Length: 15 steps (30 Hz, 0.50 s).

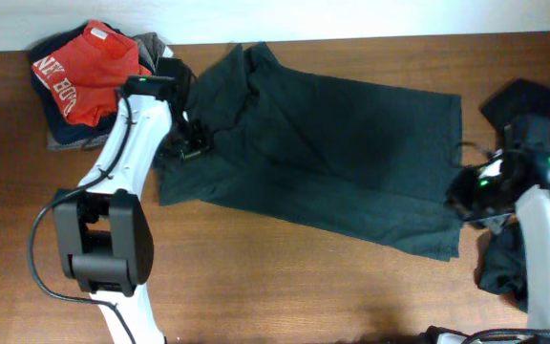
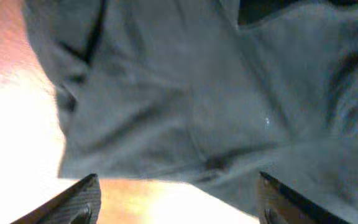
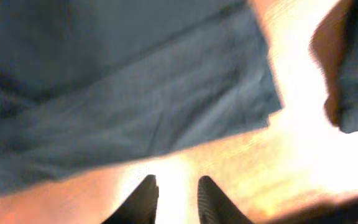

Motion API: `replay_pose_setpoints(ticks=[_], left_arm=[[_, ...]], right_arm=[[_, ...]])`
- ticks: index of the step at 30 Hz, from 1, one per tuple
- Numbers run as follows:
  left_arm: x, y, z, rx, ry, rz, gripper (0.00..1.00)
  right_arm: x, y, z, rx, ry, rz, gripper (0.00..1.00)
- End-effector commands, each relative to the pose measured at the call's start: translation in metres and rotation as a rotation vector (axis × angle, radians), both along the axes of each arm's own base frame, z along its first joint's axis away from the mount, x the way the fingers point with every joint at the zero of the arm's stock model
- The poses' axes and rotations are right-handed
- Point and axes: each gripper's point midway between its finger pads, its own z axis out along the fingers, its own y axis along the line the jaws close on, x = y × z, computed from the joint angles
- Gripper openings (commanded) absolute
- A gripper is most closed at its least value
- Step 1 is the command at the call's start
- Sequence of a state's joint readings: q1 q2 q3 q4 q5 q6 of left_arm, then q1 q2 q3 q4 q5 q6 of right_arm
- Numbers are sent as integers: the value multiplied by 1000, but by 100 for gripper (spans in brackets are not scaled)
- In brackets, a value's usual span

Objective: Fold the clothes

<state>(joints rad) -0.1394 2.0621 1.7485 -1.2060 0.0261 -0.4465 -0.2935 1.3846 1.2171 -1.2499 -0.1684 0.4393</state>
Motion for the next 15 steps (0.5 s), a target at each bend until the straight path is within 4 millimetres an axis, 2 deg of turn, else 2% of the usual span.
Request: replay_pose_setpoints(ticks=[1,4,7,11,15], left_arm=[[-6,-10,4,-2,7,-43,57],[-7,-9,0,1,22,-50,46],[-4,-9,-10,4,32,-87,33],[-3,-9,-30,9,65,-103,13],[-1,-9,-39,10,75,-103,9]], right_arm=[[-18,34,-35,63,79,124,23],[-26,58,-64,122,92,181,23],[-30,67,-92,132,83,180,22],[-32,59,-119,102,86,113,21],[-24,49,-129,81,57,66,16]])
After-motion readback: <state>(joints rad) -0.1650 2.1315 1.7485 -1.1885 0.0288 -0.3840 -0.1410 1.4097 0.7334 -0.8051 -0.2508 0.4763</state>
